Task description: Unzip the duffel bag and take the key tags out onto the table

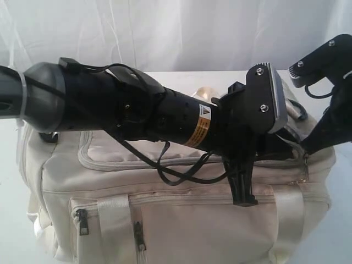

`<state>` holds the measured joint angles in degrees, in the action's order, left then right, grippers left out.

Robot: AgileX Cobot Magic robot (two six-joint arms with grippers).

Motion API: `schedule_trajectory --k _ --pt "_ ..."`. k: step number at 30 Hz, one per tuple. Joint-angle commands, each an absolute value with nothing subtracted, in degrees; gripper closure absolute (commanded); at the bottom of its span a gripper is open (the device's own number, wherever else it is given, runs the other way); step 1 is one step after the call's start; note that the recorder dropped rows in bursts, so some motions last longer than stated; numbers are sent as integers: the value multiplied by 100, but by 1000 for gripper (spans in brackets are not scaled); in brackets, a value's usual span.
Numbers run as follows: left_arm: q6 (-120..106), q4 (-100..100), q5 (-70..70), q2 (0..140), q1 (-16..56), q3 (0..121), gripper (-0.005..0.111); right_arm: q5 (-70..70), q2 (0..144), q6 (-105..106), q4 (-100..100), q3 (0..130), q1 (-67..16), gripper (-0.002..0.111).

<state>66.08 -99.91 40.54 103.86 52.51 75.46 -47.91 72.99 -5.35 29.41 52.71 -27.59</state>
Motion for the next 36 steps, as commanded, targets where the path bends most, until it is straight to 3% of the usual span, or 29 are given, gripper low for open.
schedule_trajectory --k 1,10,19,22,25,26,28,36 --pt "6880 -9995 4039 10198 5264 7542 105 -4912 7288 -682 3333 5248 -2739 108" --pt "7051 -9995 3918 10046 5264 7542 105 -5136 7098 -868 3304 5258 -2739 108" --pt "6964 -9995 3519 10037 5264 7542 105 -5581 6190 2109 3026 5258 -2813 106" --pt "6964 -9995 3394 10000 5264 7542 105 -5400 6137 2408 2782 5258 -3012 91" --pt "6952 -9995 3127 9925 5264 7542 105 -5386 6212 3069 2688 5258 -3290 62" --pt "6938 -9995 3048 9874 5264 7542 105 -5397 6258 3226 2692 5258 -3409 48" --pt "6938 -9995 2863 9821 5264 7542 105 -5369 6295 3536 2714 5258 -3564 32" --pt "7093 -9995 2692 9732 5264 7542 105 -4915 6331 4576 2903 5258 -3991 39"
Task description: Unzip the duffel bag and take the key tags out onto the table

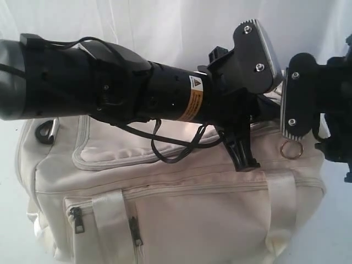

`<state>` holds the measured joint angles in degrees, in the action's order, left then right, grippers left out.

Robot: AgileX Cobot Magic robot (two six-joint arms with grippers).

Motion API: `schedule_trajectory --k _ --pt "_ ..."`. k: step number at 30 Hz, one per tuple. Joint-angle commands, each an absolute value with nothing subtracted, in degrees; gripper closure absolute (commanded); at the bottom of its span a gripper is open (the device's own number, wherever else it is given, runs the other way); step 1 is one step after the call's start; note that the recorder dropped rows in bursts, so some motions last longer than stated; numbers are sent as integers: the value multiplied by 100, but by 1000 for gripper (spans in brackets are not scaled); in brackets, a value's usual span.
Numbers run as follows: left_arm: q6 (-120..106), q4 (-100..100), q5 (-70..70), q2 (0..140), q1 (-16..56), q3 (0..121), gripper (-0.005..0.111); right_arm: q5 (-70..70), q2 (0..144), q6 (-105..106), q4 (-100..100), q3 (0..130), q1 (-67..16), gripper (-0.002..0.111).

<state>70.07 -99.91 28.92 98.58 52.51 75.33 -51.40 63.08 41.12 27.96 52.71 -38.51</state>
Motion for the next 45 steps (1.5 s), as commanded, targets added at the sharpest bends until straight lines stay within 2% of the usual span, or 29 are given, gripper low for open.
schedule_trajectory --k 1,5,9,14,19,24,25,27,29,36,42,45 --pt "7149 -9995 2719 9732 5264 7542 105 -4904 6358 4575 2994 5258 -3993 40" --pt "7393 -9995 2956 9732 5264 7542 105 -4674 6426 4607 3193 5258 -3993 42" --pt "7513 -9995 3078 9732 5264 7542 105 -4636 6536 4593 3169 5258 -3993 55" --pt "7513 -9995 3083 9720 5264 7542 105 -4815 6574 4458 3167 5184 -3993 57" --pt "7513 -9995 3033 9543 5264 7542 105 -4318 6583 4458 3233 4644 -3993 73" --pt "7864 -9995 2943 9532 5133 7542 105 -4154 6583 3330 3991 4612 -3993 105" --pt "7888 -9995 3106 9532 5000 7542 104 -4130 6583 3091 4053 4612 -3993 108" --pt "8048 -9995 3345 9532 4851 7542 101 -4060 6583 3007 4053 4612 -3993 108" --pt "8264 -9995 3525 9532 4714 7542 92 -3975 6583 2898 4038 4612 -3993 108" --pt "8965 -9995 4418 9520 4122 7542 47 -3808 6583 2651 4028 4612 -3993 108" --pt "9183 -9995 5766 9327 3279 7533 45 -3710 6396 2326 4040 4612 -3993 108" --pt "9586 -9995 5945 9112 2670 7427 47 -3710 6340 2230 4040 4612 -3993 108"
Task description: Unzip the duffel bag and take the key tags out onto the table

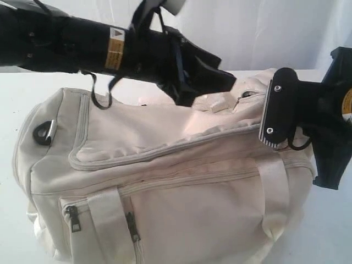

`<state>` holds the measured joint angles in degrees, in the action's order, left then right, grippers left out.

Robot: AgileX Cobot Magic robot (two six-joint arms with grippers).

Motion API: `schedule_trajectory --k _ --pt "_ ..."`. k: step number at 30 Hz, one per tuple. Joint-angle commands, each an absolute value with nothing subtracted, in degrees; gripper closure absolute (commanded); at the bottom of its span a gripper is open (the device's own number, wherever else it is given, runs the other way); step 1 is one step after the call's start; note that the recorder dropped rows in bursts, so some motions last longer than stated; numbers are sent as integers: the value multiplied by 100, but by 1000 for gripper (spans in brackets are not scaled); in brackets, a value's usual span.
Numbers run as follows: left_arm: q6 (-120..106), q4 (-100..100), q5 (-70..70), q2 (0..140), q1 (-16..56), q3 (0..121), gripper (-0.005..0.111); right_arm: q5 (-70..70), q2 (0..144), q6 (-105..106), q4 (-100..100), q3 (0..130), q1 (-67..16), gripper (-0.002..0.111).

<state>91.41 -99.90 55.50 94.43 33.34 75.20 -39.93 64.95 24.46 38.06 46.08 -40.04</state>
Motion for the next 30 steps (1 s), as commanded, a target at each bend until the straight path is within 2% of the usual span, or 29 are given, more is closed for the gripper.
schedule_trajectory --k 1,8,12,17,20,30 --pt "9831 -9995 5980 9041 2478 7381 48 -3710 6340 2219 4040 4612 -3993 108" --pt "11588 -9995 6996 8664 554 7071 50 -3400 6340 1749 4040 4612 -3993 108" --pt "11922 -9995 6996 8625 -539 6872 50 -3280 6340 1739 4027 4612 -3993 108" --pt "11884 -9995 6996 8635 -1466 6568 50 -3242 6340 1739 4027 4612 -3993 108" --pt "11884 -9995 6996 8635 -1669 6329 50 -3170 6340 1728 4027 4612 -3993 108" --pt "11626 -9995 6996 8577 -1678 5234 50 -3103 6340 1128 4027 4612 -3993 108"
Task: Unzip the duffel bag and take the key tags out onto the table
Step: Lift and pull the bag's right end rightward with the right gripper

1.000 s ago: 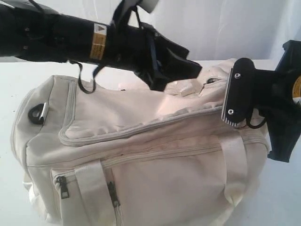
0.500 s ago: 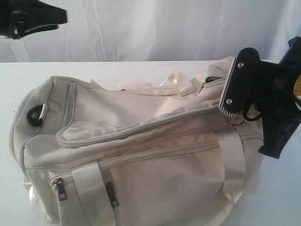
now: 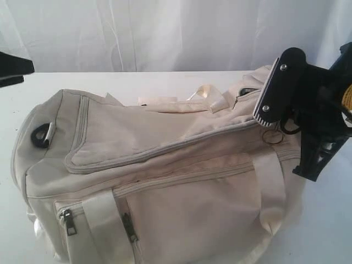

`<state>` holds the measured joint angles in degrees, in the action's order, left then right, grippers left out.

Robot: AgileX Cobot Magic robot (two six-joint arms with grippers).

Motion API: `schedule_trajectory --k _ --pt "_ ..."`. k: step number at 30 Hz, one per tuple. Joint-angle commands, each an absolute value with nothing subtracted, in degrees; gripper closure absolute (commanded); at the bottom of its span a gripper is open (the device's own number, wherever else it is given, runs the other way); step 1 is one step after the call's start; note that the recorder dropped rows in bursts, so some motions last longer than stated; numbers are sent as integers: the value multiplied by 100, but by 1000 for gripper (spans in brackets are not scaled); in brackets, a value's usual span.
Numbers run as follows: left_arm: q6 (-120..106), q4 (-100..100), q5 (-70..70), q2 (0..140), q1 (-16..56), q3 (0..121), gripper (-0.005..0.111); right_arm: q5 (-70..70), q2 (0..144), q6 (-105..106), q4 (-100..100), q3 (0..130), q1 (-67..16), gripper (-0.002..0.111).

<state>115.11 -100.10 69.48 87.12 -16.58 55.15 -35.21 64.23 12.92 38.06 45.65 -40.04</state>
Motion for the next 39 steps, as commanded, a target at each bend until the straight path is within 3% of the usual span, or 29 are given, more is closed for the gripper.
schedule_trajectory --k 1,29,39 --pt "11667 -9995 6996 8553 -1678 5151 50 -3114 6340 1128 4027 4612 -3993 108" --pt "11394 -9995 6996 8381 -1681 4568 50 -3111 6340 1128 4027 4612 -3993 108" --pt "10688 -9995 6537 8381 -1681 3727 53 -3097 6340 1128 4027 4612 -3993 108"
